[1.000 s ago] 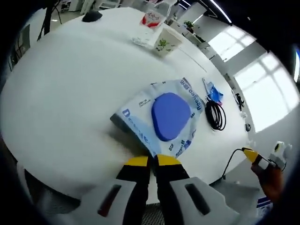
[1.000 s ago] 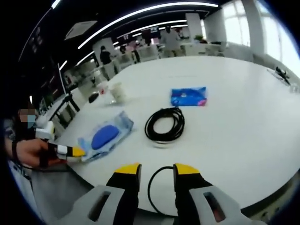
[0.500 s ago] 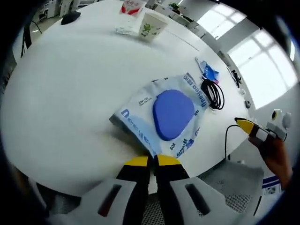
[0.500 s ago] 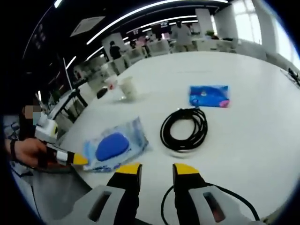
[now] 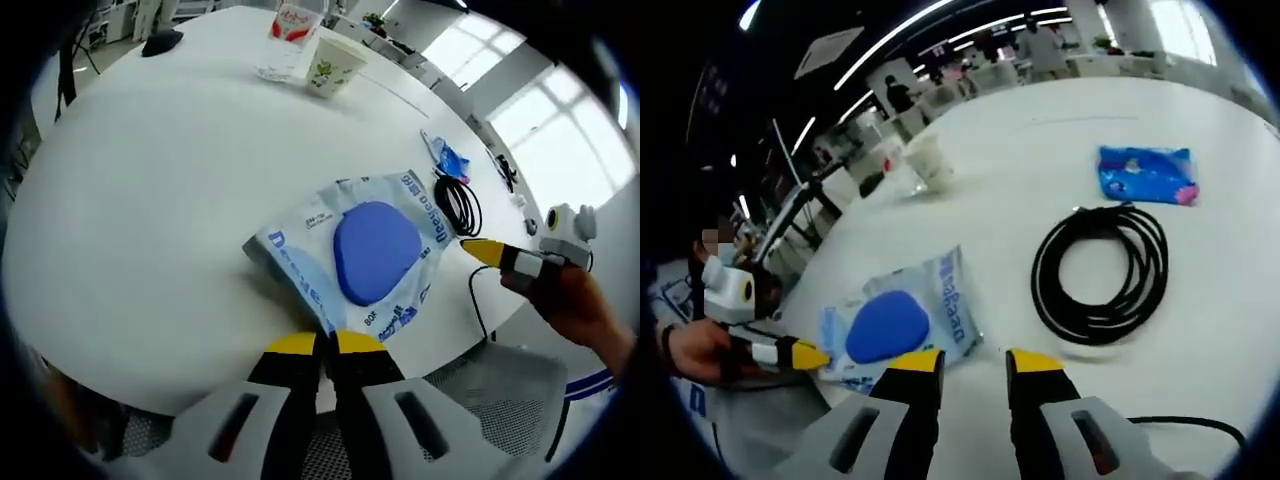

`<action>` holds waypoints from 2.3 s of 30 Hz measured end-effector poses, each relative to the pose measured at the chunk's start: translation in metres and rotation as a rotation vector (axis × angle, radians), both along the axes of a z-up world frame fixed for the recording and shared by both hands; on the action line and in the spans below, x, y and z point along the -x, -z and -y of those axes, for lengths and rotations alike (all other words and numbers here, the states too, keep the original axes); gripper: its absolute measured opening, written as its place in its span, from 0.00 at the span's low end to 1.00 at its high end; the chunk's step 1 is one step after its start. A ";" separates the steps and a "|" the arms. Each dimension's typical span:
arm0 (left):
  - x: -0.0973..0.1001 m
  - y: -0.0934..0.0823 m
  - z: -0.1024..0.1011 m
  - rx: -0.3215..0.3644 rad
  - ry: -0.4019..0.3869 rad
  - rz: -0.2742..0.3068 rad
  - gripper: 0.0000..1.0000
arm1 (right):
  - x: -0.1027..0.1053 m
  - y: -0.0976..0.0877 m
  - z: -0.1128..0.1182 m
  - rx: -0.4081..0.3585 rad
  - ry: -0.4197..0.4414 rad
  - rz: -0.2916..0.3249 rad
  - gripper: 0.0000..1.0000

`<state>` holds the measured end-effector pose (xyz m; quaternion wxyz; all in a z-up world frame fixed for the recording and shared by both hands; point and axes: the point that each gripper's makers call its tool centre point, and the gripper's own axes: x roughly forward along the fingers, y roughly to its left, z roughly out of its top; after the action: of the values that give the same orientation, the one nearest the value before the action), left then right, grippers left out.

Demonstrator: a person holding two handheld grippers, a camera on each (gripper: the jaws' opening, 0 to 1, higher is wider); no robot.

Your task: Arrange the tabletop items into an orderly group along one side of the table until the central work area is clear of visible clutter.

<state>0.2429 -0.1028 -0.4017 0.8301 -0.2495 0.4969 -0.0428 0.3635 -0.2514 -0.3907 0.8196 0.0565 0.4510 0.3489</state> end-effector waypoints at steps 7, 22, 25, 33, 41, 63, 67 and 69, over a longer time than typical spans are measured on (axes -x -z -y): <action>0.002 -0.004 -0.001 -0.006 -0.033 0.011 0.02 | 0.008 -0.005 -0.011 0.012 -0.021 -0.019 0.21; 0.010 -0.002 -0.004 -0.074 0.004 -0.012 0.03 | 0.007 -0.005 -0.030 0.038 -0.137 -0.017 0.09; 0.007 -0.007 -0.002 -0.075 0.007 -0.008 0.00 | 0.007 -0.007 -0.033 0.010 -0.169 -0.001 0.00; -0.020 -0.022 -0.010 -0.116 0.080 0.052 0.00 | -0.012 -0.011 -0.022 -0.021 -0.156 0.022 0.00; -0.066 -0.042 0.000 -0.132 0.146 0.105 0.00 | -0.042 -0.021 0.000 -0.030 -0.087 0.081 0.00; -0.156 -0.034 0.049 -0.117 0.206 0.157 0.00 | -0.148 -0.038 0.027 0.012 0.010 0.132 0.00; -0.172 -0.029 0.041 -0.094 0.169 0.158 0.00 | -0.163 -0.043 0.018 -0.001 0.010 0.136 0.00; -0.174 -0.028 0.043 -0.080 0.146 0.156 0.00 | -0.169 -0.043 0.015 0.004 0.004 0.144 0.00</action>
<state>0.4165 -0.1457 -0.3741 0.8701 -0.1752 0.4491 -0.1027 0.5324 -0.2667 -0.3477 0.8506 0.0306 0.3915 0.3497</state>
